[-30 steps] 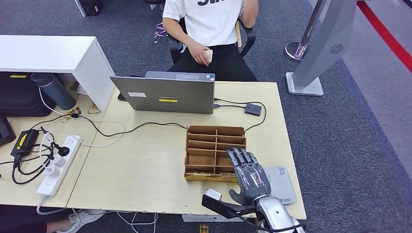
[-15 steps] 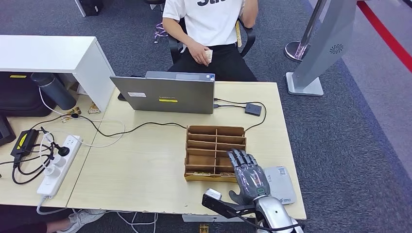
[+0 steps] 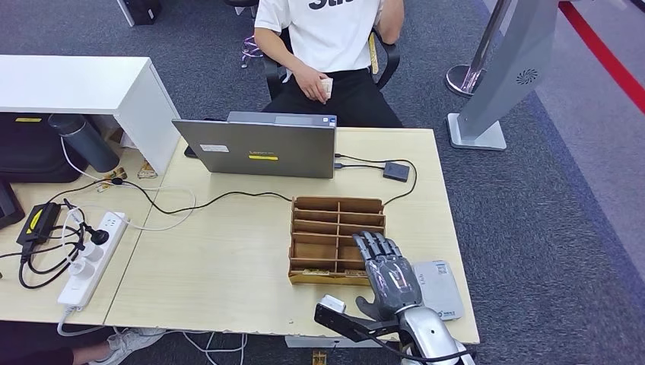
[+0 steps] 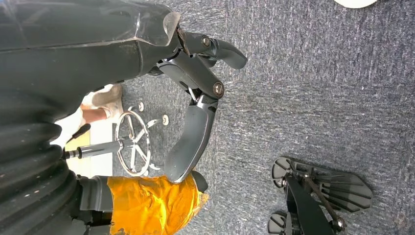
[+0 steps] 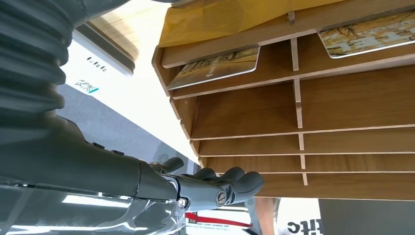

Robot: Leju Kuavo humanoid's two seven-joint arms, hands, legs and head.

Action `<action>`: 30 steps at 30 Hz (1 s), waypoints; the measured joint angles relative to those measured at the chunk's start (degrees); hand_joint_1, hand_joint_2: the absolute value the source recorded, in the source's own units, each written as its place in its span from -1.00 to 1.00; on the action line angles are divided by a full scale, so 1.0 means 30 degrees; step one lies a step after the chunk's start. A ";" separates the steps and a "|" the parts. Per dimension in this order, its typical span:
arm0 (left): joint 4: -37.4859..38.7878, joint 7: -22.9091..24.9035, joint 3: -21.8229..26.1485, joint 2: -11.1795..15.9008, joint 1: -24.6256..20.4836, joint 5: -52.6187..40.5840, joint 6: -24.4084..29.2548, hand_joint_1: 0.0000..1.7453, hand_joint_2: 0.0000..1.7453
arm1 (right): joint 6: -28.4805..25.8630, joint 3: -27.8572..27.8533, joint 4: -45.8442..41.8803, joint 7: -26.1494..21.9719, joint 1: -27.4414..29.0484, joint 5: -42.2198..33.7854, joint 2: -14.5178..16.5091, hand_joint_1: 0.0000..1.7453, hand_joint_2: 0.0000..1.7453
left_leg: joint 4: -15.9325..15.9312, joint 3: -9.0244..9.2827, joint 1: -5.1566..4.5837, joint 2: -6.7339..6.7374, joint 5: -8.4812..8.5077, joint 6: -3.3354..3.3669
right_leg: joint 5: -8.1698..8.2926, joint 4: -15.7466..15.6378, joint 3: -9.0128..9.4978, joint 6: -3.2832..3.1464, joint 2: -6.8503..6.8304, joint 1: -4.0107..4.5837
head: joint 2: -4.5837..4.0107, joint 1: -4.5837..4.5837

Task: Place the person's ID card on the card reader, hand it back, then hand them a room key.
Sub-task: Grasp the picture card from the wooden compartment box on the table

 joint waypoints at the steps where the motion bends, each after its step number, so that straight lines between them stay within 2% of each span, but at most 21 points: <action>1: 0.0000 -0.0002 -0.0002 0.0000 0.0000 0.0000 0.0000 -1.00 1.00 | 0.0000 0.0000 0.0000 -0.0005 0.0000 -0.0002 0.0000 -1.00 1.00 | 0.0000 0.0000 0.0000 0.0000 0.0000 0.0000 | 0.0000 0.0000 0.0000 0.0000 0.0000 0.0000 | 0.0000 0.0000; 30: 0.0000 0.0091 -0.0003 0.0000 -0.0007 0.0000 -0.0016 -1.00 1.00 | 0.0111 0.0173 0.0215 -0.0233 -0.0022 -0.0545 0.0000 -1.00 1.00 | 0.0000 -0.0001 0.0000 0.0000 0.0000 0.0000 | 0.0000 0.0001 0.0000 0.0000 0.0000 0.0000 | 0.0000 0.0000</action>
